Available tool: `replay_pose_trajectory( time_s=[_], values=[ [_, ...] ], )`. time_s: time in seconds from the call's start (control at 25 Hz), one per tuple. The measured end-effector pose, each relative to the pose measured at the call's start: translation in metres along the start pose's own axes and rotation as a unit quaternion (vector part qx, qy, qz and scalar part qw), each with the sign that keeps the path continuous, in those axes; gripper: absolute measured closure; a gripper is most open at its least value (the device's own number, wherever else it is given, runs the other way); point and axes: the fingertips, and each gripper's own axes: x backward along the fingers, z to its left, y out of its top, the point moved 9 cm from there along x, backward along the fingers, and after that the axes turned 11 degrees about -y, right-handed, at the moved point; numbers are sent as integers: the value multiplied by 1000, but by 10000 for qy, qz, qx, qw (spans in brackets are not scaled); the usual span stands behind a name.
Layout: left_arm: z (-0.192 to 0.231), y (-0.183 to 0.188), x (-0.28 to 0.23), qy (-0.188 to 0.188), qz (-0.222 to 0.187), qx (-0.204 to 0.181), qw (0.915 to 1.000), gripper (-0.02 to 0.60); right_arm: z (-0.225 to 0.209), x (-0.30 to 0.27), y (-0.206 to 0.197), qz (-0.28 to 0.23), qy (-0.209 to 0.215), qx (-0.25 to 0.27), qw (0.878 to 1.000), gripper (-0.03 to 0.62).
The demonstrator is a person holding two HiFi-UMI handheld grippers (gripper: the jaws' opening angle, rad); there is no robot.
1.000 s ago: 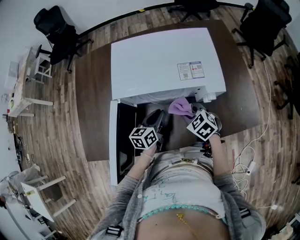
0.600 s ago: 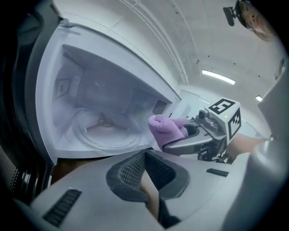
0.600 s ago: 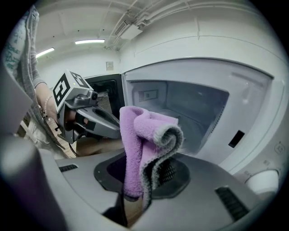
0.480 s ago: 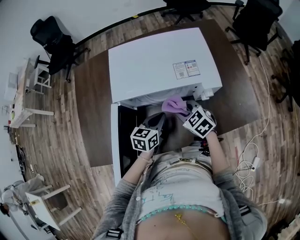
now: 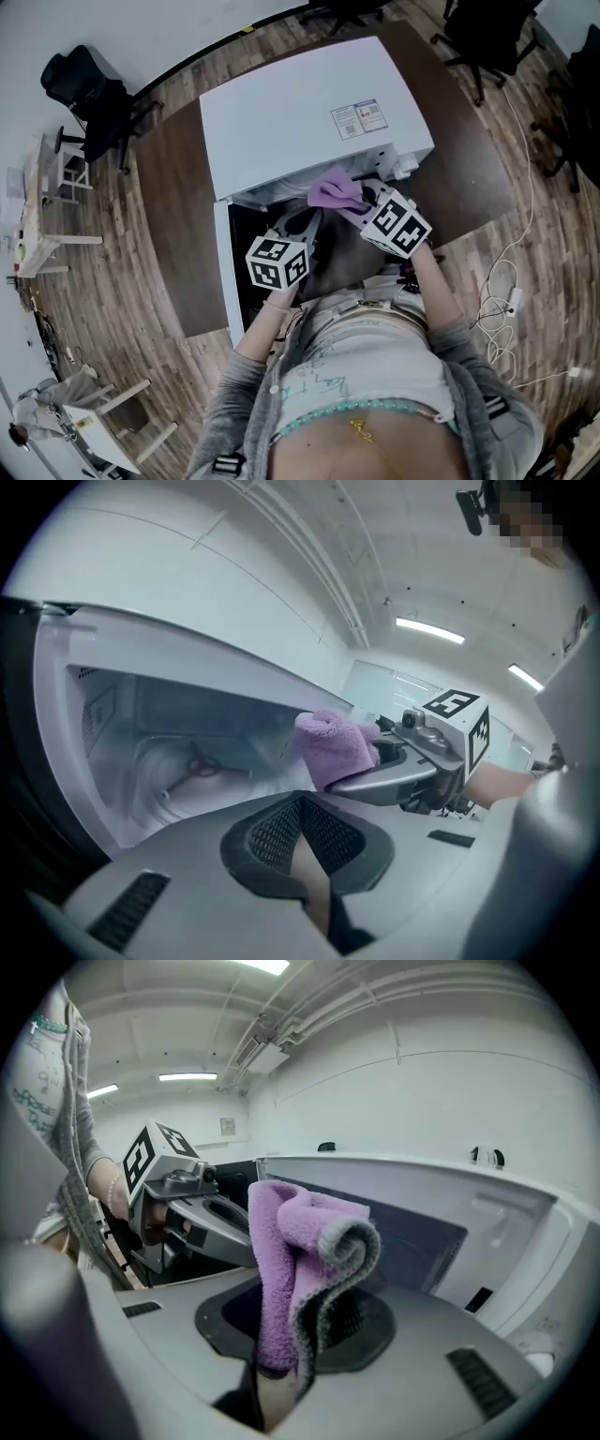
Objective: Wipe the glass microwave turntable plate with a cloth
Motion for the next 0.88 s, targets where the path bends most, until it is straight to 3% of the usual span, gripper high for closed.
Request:
replay_pose_trajectory(
  time_s=[0.2,0.56,0.88],
  values=[
    [-5,22,-2,-219,25,-383,9990,571,-4,13,12,-279,-109,-311,9991,485],
    [-4,54,3,-386,-310,-640,9967,571,-8,31,27,-714,-295,-871,9932,485],
    [-4,67,10,-422,-576,-863,9937,571,-5,42,41,-1022,-591,-944,9885,485]
  ],
)
